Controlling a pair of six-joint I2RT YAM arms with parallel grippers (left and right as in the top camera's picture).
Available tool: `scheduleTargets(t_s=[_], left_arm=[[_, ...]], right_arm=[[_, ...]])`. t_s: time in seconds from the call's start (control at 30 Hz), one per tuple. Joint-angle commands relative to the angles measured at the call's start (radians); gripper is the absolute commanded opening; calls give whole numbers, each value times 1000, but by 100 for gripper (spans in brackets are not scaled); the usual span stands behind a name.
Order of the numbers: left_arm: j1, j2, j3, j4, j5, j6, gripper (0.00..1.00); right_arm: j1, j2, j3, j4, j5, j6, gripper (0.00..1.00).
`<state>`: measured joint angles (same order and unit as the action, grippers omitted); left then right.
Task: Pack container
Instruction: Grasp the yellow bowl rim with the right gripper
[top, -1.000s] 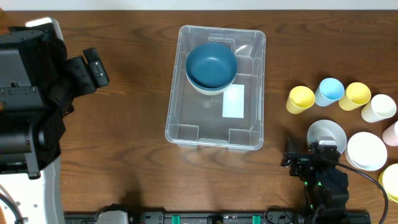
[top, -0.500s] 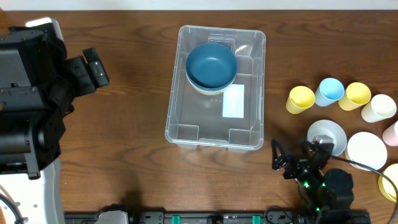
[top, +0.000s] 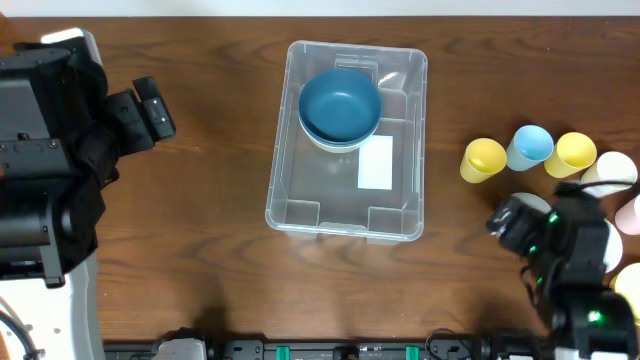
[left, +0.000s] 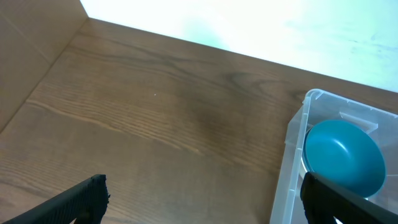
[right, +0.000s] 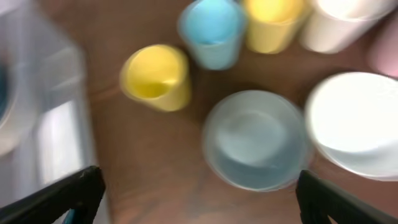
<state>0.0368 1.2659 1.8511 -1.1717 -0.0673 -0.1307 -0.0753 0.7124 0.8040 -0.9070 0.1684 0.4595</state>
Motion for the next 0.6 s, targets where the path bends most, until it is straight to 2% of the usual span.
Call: scheduleTargets(t_s=[0.0,0.27,0.57], left_arm=[[4,-3,2,-2,-12,-2,98],[4,-3,2,-2,-12,-2,98],[4,-3,2,-2,-12,-2,98]], right_arm=[[-136,53,108,-53,35,19,99],[-531,106,135,-135,-43,90,99],[-784,254,135,-149,-38,180,99]])
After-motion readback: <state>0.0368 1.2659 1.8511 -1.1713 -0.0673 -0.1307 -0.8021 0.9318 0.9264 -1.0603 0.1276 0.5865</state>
